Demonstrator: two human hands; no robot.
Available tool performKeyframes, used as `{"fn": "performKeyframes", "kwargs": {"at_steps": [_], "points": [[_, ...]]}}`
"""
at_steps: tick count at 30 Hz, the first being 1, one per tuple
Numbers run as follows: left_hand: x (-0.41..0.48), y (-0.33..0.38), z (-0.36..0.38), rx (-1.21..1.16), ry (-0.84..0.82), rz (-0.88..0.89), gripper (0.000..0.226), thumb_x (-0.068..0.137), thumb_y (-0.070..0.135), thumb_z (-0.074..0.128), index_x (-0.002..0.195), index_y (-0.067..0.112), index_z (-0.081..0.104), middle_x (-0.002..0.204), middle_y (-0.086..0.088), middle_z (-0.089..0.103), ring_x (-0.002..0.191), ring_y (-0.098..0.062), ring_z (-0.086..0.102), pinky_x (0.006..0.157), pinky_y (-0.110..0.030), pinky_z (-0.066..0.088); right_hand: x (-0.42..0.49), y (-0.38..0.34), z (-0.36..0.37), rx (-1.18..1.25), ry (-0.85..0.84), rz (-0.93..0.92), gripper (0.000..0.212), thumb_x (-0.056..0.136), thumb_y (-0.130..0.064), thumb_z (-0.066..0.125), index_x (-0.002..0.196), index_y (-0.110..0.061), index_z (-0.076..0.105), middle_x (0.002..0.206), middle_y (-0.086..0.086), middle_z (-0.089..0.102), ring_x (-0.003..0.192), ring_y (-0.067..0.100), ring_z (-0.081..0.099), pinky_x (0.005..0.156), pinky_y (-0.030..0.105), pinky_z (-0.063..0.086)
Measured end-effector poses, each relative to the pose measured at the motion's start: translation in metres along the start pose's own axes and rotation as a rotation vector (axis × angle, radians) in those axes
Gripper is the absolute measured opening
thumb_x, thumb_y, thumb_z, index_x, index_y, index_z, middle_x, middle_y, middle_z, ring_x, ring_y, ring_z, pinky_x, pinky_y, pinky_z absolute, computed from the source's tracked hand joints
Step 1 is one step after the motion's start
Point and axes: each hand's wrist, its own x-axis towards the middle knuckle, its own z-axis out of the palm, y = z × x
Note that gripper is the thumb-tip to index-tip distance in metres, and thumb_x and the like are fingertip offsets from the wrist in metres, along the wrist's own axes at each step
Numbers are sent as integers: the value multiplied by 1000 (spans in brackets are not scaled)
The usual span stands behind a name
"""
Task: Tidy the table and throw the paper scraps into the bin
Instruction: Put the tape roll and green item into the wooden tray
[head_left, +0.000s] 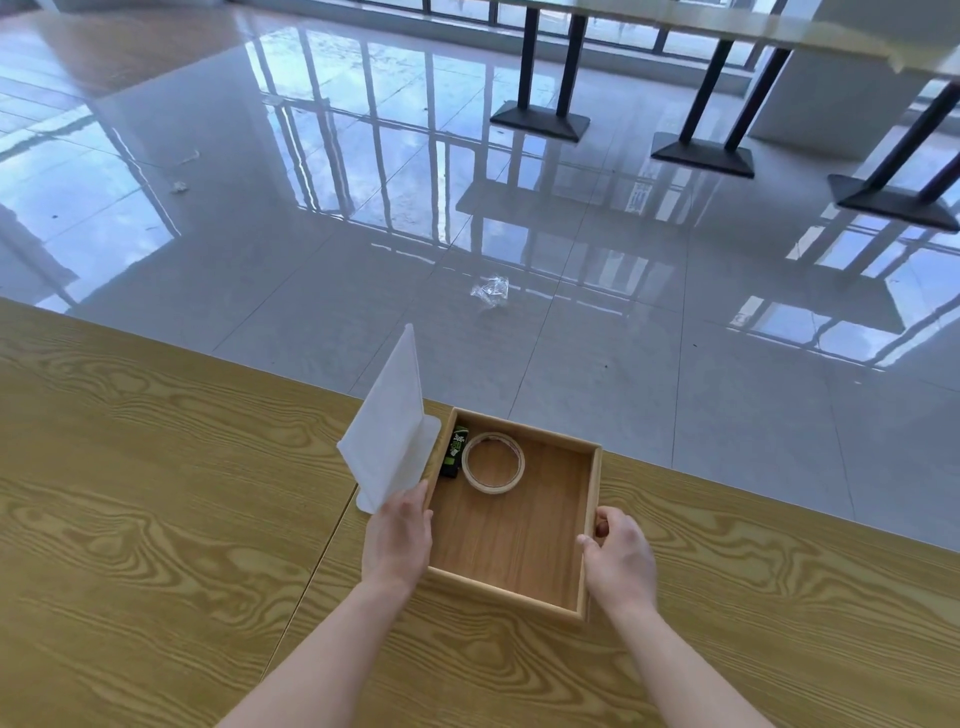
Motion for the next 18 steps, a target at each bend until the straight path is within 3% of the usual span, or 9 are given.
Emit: {"fn": "performKeyframes", "kwargs": {"at_steps": [9, 18], "points": [[-1, 1, -2, 9, -12, 5, 30, 91, 12, 63, 121, 9, 63, 106, -8, 72, 96, -26, 68, 80, -35, 54, -2, 1, 1, 22, 7, 13, 43, 91, -15, 66, 132, -11, 55, 116, 7, 64, 104, 23, 60, 89, 38, 52], [-2, 8, -10, 55, -59, 20, 36, 93, 12, 60, 128, 10, 58, 107, -7, 70, 96, -25, 68, 80, -34, 55, -4, -1, -1, 21, -13, 45, 44, 93, -19, 64, 135, -15, 53, 122, 7, 64, 109, 24, 60, 88, 36, 51]]}}
